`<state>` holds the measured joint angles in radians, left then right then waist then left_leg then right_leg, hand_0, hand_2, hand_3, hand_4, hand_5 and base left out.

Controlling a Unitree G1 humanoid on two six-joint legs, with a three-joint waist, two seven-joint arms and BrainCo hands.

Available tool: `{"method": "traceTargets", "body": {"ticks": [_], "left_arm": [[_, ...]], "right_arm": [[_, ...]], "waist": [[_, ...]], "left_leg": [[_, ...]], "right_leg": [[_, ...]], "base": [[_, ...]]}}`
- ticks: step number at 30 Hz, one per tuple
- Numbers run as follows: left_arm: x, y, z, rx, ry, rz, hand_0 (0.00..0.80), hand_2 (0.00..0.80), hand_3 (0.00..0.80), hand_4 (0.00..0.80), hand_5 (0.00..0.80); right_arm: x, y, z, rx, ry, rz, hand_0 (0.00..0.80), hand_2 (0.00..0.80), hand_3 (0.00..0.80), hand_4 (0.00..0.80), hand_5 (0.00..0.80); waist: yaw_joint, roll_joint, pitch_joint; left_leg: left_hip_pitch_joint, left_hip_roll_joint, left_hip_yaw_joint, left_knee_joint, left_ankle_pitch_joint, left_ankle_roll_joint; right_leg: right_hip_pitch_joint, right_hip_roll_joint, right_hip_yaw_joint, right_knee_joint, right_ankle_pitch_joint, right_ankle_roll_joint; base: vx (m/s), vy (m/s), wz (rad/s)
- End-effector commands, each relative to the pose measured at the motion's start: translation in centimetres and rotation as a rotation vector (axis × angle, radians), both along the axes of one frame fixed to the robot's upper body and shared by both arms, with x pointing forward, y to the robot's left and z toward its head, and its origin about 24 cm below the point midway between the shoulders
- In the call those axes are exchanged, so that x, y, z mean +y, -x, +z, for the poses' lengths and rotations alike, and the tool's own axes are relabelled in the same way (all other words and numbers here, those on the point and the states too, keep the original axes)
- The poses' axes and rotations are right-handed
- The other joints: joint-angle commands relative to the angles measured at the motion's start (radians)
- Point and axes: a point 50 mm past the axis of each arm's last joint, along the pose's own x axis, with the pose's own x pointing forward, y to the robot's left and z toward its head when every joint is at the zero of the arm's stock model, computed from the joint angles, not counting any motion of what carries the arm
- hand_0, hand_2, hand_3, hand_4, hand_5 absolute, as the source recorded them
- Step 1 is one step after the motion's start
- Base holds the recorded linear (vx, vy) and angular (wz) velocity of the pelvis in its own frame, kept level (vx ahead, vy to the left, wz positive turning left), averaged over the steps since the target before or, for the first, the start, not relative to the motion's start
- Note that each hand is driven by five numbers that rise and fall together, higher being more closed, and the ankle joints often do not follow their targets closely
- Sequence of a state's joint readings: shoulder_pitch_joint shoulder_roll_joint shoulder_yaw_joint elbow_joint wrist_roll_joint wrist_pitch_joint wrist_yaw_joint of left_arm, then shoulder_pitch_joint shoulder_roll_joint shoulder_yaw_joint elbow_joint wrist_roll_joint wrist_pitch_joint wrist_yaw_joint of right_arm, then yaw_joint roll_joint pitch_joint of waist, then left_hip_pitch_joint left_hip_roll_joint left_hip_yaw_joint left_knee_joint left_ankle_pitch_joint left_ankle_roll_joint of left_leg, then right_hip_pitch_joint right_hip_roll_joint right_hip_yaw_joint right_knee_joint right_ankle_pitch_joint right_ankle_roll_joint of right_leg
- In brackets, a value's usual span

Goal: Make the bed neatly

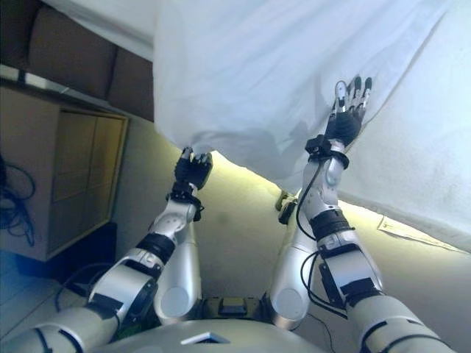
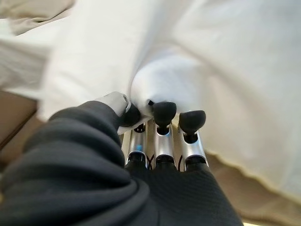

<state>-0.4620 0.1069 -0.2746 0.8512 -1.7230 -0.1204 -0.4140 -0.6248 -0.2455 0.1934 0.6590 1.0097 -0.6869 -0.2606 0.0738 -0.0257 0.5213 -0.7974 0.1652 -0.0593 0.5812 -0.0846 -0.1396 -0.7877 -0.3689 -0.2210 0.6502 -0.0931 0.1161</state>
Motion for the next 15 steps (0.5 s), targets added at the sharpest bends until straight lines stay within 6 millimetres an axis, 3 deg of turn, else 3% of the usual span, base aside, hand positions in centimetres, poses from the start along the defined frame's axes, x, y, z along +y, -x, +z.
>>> {"method": "traceTargets", "body": {"ticks": [1, 6, 10, 15], "left_arm": [[2.4, 1.7, -2.1, 0.079, -0.024, 0.057, 0.8, 0.8, 0.8, 0.8, 0.8], [4.9, 3.9, -4.5, 0.17, -0.018, 0.077, 0.8, 0.8, 0.8, 0.8, 0.8], [4.4, 4.1, -4.4, 0.126, -0.027, 0.012, 0.8, 0.8, 0.8, 0.8, 0.8], [2.8, 3.3, -3.0, 0.024, -0.034, -0.083, 0.8, 0.8, 0.8, 0.8, 0.8]], "right_arm": [[-2.5, 1.0, 1.6, -0.127, 0.028, -0.109, 0.0, 0.0, 0.0, 0.0, 0.0], [-4.5, 1.4, 1.1, -0.117, 0.037, -0.161, 0.0, 0.0, 0.0, 0.0, 0.0], [-5.8, 1.4, 0.9, -0.112, 0.044, -0.183, 0.0, 0.0, 0.0, 0.0, 0.0], [-6.2, 1.3, 0.9, -0.121, 0.033, -0.187, 0.0, 0.0, 0.0, 0.0, 0.0]], "waist": [[0.038, 0.061, -0.001], [0.053, 0.09, -0.001], [0.058, 0.108, -0.001], [0.064, 0.106, -0.001]], "left_leg": [[-0.039, -0.022, 0.025, -0.005, 0.048, 0.088], [-0.035, -0.032, 0.024, 0.013, 0.037, 0.089], [-0.041, -0.042, 0.026, 0.033, 0.028, 0.094], [-0.05, -0.048, 0.025, 0.039, 0.024, 0.099]], "right_leg": [[0.021, -0.049, -0.015, 0.014, 0.006, 0.034], [0.016, -0.069, -0.013, 0.037, -0.003, 0.032], [-0.003, -0.082, -0.001, 0.068, -0.007, 0.031], [-0.007, -0.083, -0.008, 0.067, 0.001, 0.033]], "base": [[0.023, -0.023, 0.22], [0.026, 0.015, 0.12], [0.018, 0.044, 0.13], [0.002, -0.021, 0.09]]}}
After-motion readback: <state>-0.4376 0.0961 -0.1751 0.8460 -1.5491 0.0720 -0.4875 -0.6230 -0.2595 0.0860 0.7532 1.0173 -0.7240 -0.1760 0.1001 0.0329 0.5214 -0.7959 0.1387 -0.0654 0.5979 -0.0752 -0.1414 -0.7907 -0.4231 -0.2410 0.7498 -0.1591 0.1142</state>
